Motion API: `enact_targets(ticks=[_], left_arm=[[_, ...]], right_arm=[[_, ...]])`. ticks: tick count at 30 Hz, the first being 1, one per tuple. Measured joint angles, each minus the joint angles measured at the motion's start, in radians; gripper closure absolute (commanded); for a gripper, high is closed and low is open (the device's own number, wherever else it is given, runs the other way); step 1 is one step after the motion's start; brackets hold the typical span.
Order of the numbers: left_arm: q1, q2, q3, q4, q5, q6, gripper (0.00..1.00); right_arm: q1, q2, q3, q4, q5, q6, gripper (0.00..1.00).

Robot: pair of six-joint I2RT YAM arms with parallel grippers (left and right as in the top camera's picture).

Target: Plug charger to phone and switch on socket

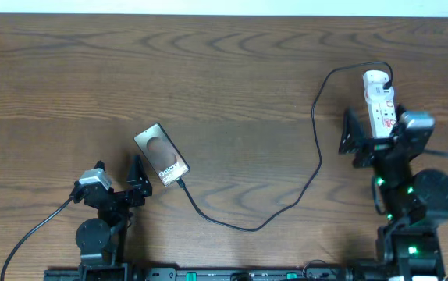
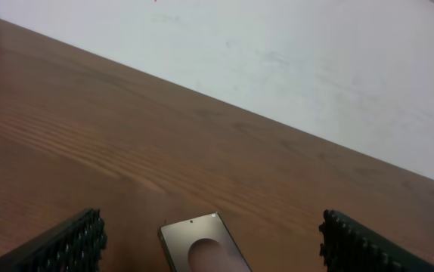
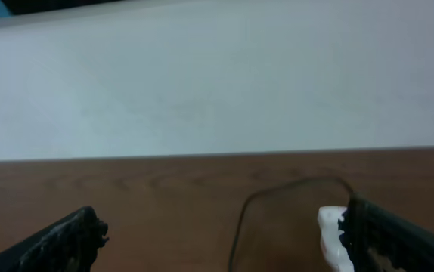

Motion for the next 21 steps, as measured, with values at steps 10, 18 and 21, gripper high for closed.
enact_targets(ticks=[10, 18, 21], left_arm=[[0.0, 0.0, 0.0, 0.0, 0.0, 0.0, 0.11], [0.0, 0.0, 0.0, 0.0, 0.0, 0.0, 0.11], [0.0, 0.0, 0.0, 0.0, 0.0, 0.0, 0.11]], right_arm=[[0.0, -0.28, -0.31, 0.021, 0.041, -0.005, 0.01], [0.005, -0.509, -0.512, 0.079, 0.059, -0.009, 0.01], [0.019, -0.557, -0.512, 0.043, 0.067, -0.013, 0.01]])
